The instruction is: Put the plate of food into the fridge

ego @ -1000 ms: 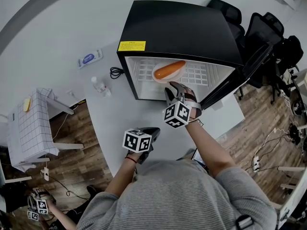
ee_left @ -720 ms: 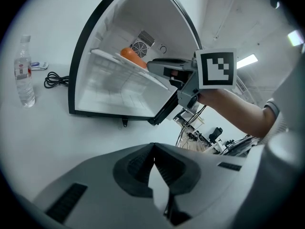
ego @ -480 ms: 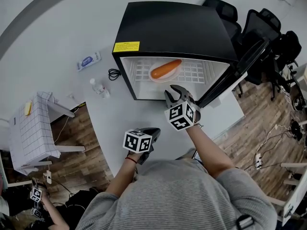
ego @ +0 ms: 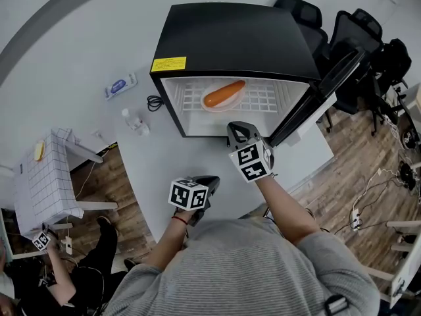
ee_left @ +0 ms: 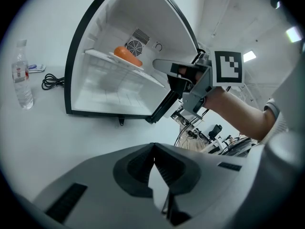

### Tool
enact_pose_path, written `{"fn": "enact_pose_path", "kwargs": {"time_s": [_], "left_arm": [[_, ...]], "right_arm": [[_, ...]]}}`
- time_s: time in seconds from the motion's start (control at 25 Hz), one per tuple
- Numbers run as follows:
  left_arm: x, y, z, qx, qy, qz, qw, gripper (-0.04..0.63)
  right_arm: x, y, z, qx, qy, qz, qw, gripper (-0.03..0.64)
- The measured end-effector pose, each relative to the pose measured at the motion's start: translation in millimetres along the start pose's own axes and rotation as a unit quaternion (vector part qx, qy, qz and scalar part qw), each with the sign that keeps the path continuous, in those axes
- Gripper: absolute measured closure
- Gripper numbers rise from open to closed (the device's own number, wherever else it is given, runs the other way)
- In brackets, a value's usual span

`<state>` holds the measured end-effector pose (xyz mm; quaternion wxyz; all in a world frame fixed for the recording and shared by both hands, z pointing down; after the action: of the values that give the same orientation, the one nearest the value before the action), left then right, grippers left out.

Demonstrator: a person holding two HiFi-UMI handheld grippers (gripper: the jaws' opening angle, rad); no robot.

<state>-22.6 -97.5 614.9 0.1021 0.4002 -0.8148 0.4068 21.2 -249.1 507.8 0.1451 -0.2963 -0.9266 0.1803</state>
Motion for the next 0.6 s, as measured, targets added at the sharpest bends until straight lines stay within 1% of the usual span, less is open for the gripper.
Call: {"fn": "enact_pose_path", "kwargs": {"time_s": [0.2, 0.36, 0.6], "left_arm": [[-3.9, -0.4, -1.9, 0.003, -0.005, 0.001, 1.0, 0.584], [-5.4, -0.4, -3.1, 0.005, -0.008, 0.003, 0.9999, 0.584], [-9.6, 0.2, -5.5, 0.008, -0.01, 0.007, 0.9999, 0.584]], "right_arm": [[2.9, 11.6, 4.9, -0.028, -0.058, 0.037, 0.997, 0.604], [13.8, 23.7, 7.4, -0.053, -0.106, 0.084, 0.989, 0.604], [33.0, 46.6, 5.9, -0.077, -0.141, 0.139, 0.977, 0.604]]}}
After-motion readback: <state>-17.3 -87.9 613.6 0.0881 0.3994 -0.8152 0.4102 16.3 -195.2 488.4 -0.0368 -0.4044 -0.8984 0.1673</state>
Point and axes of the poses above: the fingertips, and each gripper's own axes: y backward along the fingers, x to its left, z out of its top, the point moved 1 cm from there along y, backward along the fingers, and after that the axes turned 5 degrees about -y, right-handed, at the moved point
